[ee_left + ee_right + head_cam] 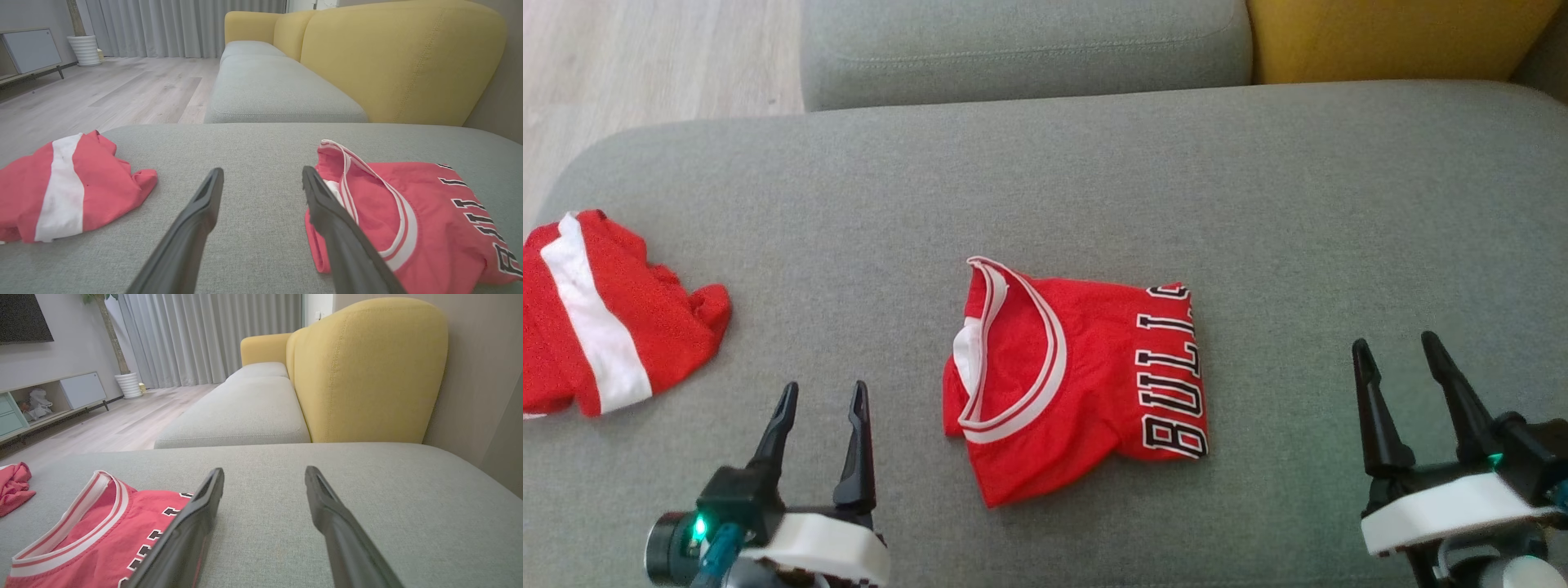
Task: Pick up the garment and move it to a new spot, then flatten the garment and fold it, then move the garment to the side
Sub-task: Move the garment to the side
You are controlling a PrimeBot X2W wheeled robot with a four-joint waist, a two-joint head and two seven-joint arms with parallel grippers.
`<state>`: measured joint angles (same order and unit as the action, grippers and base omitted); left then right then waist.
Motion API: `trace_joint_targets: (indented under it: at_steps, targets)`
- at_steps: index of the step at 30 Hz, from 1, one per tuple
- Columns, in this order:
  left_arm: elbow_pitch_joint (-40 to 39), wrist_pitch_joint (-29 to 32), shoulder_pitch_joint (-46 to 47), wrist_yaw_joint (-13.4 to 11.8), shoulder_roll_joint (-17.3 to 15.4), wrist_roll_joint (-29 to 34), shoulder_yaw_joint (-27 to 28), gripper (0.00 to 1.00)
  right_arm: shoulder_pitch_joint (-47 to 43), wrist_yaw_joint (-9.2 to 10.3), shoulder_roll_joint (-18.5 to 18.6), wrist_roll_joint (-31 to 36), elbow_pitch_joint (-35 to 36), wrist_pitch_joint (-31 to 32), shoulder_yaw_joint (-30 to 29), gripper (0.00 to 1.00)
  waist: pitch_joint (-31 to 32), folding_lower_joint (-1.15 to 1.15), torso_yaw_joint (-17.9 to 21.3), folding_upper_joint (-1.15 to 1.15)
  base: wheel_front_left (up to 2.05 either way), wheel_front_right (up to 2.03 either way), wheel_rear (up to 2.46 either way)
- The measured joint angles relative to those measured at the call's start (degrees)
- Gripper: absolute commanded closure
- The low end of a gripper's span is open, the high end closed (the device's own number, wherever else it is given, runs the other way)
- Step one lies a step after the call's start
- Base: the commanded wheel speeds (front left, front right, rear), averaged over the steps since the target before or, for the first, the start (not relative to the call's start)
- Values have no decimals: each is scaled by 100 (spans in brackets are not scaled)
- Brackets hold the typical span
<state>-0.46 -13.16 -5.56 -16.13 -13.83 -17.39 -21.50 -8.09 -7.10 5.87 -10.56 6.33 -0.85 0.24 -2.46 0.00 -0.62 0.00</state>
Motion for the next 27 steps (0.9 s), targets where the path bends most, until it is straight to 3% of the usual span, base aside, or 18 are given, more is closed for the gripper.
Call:
trace_joint_targets:
  at_steps: [8, 20, 21, 22, 27]
  targets:
    - [-47, -5, 222, 7, 9, 10, -35, 0, 221, 0, -1, -166, -659, 89, 140, 0, -287, 0, -71, 0, 0, 0, 0]
    - [82, -113, 995, 159, 325, 105, -164, 0, 1753, 0, -38, -762, -2651, 169, 1288, 0, -1060, 1, -469, 0, 0, 0, 0]
    - [92, -114, 1015, 176, 348, 127, -166, 0, 1835, 0, -19, -775, -2792, 278, 1393, 44, -1104, 1, -501, 0, 0, 0, 0]
    - [108, -114, 1040, 187, 365, 127, -164, 0, 1888, 0, 5, -844, -2877, 322, 1489, 100, -1146, 0, -527, 0, 0, 0, 0]
    - [144, -115, 1134, 259, 460, 241, -76, 0, 2148, -1, 196, -1051, -2995, 291, 1850, 100, -1296, 0, -509, 0, 0, 0, 0]
